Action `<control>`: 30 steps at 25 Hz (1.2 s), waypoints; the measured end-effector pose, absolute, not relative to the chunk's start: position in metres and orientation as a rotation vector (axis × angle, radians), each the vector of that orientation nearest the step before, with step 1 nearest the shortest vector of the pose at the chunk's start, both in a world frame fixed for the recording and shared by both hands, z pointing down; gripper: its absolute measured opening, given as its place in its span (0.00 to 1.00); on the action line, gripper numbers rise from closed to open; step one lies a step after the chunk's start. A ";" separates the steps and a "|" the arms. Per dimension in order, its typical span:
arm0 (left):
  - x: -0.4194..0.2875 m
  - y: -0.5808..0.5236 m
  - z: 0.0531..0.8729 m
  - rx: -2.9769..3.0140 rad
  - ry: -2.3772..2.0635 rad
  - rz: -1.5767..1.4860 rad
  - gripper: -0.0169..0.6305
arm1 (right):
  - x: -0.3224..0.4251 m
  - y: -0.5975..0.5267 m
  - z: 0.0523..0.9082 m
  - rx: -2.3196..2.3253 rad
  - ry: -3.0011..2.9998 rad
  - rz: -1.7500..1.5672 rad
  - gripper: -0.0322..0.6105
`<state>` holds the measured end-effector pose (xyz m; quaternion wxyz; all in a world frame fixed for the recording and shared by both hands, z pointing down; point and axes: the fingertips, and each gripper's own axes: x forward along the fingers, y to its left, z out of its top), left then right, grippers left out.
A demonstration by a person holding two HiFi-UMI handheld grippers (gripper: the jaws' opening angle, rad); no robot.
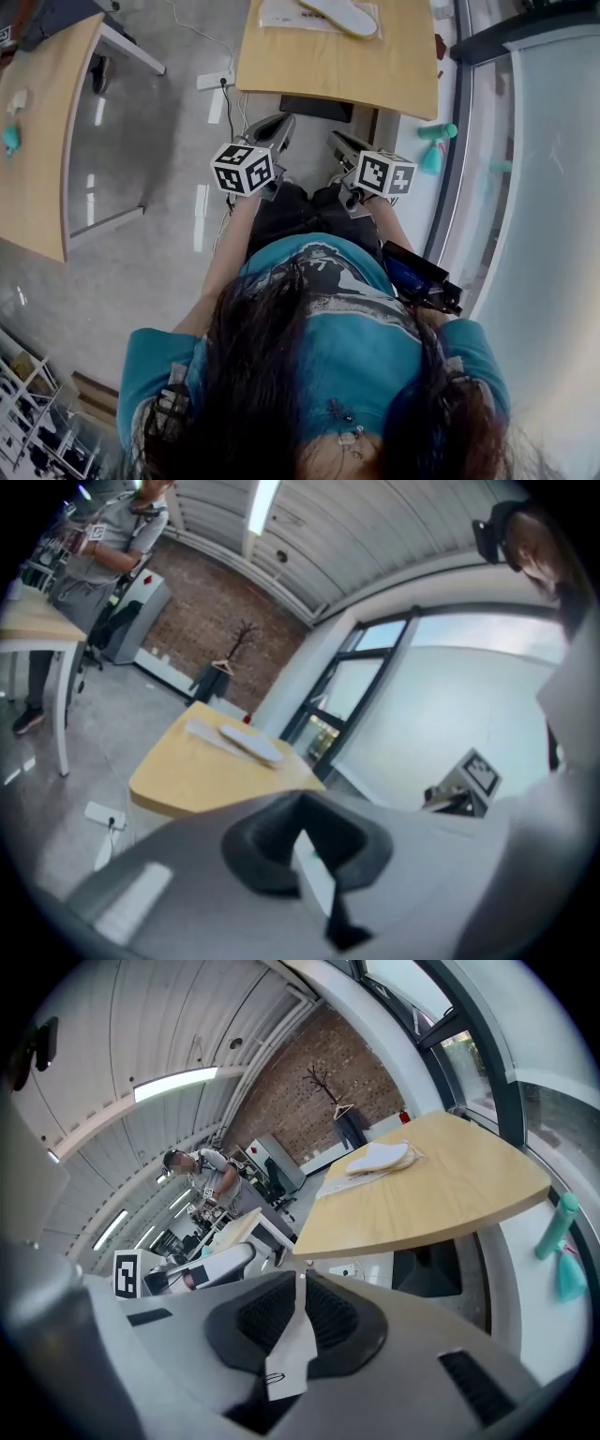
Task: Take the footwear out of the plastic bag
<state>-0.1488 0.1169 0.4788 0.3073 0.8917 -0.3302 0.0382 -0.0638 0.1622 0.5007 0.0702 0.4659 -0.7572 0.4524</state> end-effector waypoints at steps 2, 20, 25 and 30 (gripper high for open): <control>-0.140 0.131 0.476 2.386 -0.862 0.103 0.02 | -0.058 0.173 0.500 1.403 -2.281 1.354 0.12; -0.108 0.302 0.455 2.375 -0.983 0.177 0.02 | -0.030 0.328 0.483 1.309 -2.392 1.367 0.12; -0.096 0.366 0.472 2.355 -1.013 0.213 0.02 | -0.020 0.384 0.496 1.280 -2.417 1.369 0.12; -0.086 0.398 0.468 2.366 -1.006 0.239 0.02 | -0.011 0.412 0.493 1.288 -2.422 1.384 0.12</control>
